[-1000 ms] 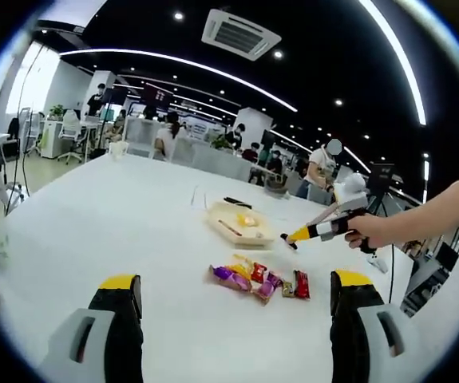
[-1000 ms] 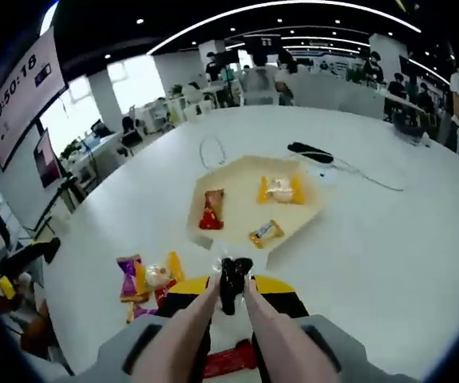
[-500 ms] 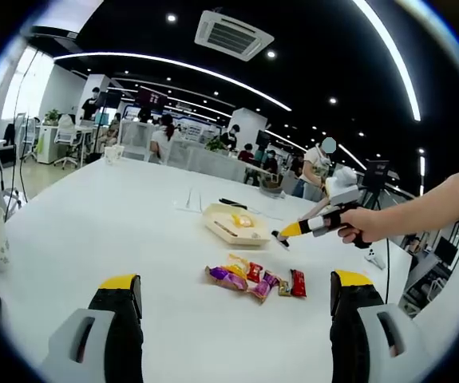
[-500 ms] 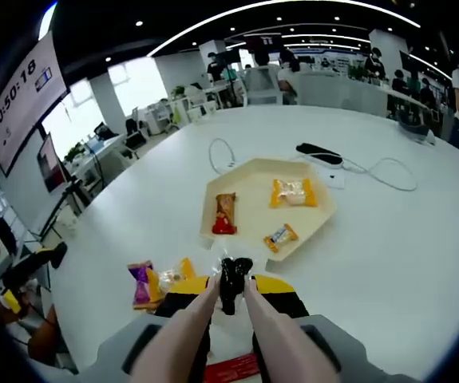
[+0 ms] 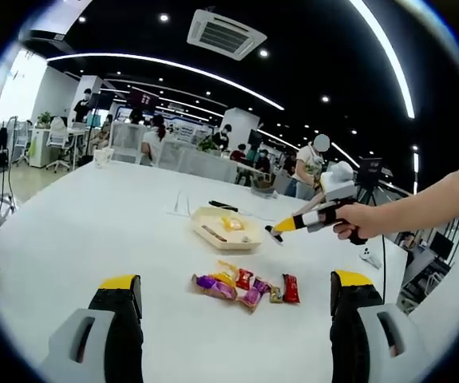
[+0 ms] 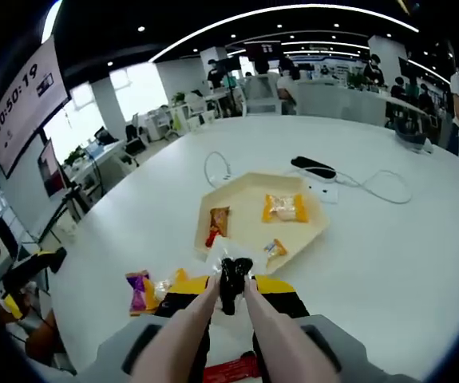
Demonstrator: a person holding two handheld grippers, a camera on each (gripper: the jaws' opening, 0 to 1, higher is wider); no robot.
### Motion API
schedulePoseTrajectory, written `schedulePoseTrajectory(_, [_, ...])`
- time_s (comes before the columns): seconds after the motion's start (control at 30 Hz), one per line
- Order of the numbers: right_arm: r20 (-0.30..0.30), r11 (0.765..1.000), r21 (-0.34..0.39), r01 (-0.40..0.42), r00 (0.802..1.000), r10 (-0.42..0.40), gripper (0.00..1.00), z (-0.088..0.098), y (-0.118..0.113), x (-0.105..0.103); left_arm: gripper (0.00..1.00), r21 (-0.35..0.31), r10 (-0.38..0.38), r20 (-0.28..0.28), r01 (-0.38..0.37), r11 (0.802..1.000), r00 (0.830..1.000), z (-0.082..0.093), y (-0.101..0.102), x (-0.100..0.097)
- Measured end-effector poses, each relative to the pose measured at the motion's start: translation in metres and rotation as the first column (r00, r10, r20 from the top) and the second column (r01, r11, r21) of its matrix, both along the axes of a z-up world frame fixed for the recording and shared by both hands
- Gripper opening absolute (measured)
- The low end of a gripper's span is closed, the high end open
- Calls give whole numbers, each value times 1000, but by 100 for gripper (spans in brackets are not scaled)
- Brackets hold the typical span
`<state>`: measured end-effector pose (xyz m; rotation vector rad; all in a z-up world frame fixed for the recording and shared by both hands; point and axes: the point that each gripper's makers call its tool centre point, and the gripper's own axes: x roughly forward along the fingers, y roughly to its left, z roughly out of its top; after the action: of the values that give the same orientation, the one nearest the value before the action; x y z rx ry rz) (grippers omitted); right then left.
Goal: Place the target food into the container with the food tongs after gripping and lifting it, then release it inside without dropping or visibly crushing the food.
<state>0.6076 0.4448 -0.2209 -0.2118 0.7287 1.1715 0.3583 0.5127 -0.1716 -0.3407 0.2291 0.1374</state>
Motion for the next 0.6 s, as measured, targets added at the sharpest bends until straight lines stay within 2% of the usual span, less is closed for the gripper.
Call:
schedulePoseTrajectory(0.03, [4, 1000, -3, -2, 1000, 2, 18, -1, 1, 1, 99, 10, -8, 10, 8, 1000, 1000, 2, -1, 3])
schedulePoseTrajectory(0.17, [8, 1000, -13, -13, 1000, 13, 18, 0, 1, 0, 99, -19, -10, -23, 9, 1000, 1000, -11, 1, 9])
schedulePoseTrajectory(0.27, [14, 1000, -11, -22, 1000, 22, 18, 6, 4, -2, 99, -21, -32, 8, 32, 999, 999, -4, -6, 18])
schedulePoseTrajectory(0.37, [20, 999, -13, -32, 999, 33, 18, 7, 8, -1, 99, -13, -56, 3, 56, 998, 998, -3, -11, 21])
schedulePoseTrajectory(0.6, [37, 999, 12, -49, 998, 48, 18, 25, 14, 7, 99, -14, -79, -4, 79, 997, 997, 1, -13, 21])
